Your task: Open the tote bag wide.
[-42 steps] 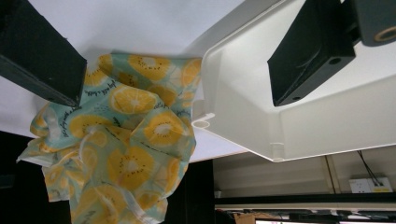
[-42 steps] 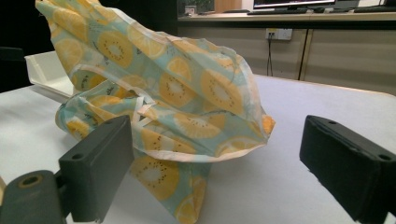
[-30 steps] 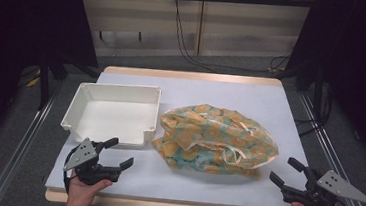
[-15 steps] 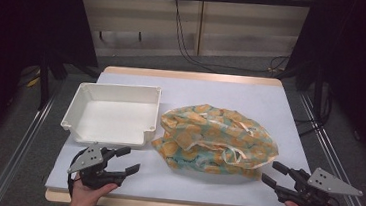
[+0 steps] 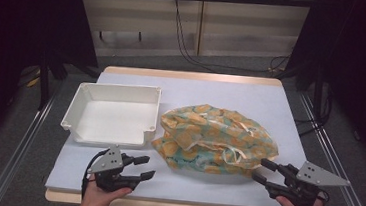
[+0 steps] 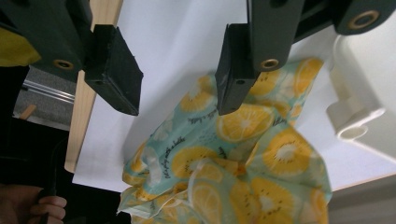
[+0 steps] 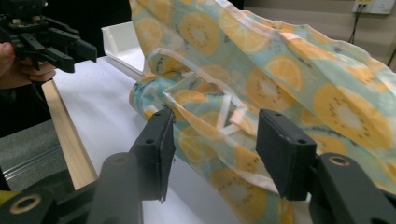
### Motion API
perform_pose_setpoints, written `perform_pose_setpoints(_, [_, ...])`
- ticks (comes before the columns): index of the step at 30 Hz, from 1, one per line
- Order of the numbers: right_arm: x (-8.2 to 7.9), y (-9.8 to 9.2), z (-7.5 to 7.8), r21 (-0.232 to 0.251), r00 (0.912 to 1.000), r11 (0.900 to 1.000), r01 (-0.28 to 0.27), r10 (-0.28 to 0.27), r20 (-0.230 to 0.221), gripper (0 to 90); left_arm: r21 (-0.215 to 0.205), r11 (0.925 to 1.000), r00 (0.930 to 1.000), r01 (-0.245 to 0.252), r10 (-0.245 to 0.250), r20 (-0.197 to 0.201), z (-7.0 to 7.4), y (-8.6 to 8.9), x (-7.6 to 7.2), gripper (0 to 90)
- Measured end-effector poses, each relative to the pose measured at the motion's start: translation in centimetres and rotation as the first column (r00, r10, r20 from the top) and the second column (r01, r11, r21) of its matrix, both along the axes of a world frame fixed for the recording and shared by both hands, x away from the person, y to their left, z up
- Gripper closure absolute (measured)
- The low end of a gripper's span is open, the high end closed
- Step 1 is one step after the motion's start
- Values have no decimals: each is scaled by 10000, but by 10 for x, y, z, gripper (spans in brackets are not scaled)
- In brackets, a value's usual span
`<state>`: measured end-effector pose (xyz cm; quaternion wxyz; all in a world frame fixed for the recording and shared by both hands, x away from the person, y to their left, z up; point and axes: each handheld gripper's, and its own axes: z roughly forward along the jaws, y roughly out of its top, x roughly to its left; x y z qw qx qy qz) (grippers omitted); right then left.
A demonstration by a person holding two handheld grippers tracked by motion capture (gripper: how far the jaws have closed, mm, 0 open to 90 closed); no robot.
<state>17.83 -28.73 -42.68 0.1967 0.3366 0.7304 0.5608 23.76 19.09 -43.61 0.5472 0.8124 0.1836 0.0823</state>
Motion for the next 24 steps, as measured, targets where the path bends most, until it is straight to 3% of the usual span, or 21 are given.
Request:
perform_pose_setpoints(5, [8,8,5,-75,9998,9998,-199,198,-70,496,-206,9991,9993,368,-367,66,8,-13,3,531])
perform_pose_setpoints(7, [11,11,8,-112,9995,9995,-310,310,-85,505,-27,9990,9987,439,-438,259,14,-18,4,536])
perform_pose_setpoints(9, [15,14,11,-101,9993,9992,-379,378,-70,509,-198,9979,9979,616,-611,236,16,-22,5,540])
perform_pose_setpoints(13, [25,18,21,-111,9987,9987,-500,499,-41,522,-548,9941,9941,938,-905,596,29,-37,12,536])
perform_pose_setpoints(20, [37,24,29,-165,9967,9968,-779,782,203,544,-411,9923,9916,1169,-1144,604,33,-51,18,553])
perform_pose_setpoints(24, [53,31,37,-402,9960,9953,-883,878,-139,535,-531,9881,9874,1443,-1402,732,39,-59,21,568])
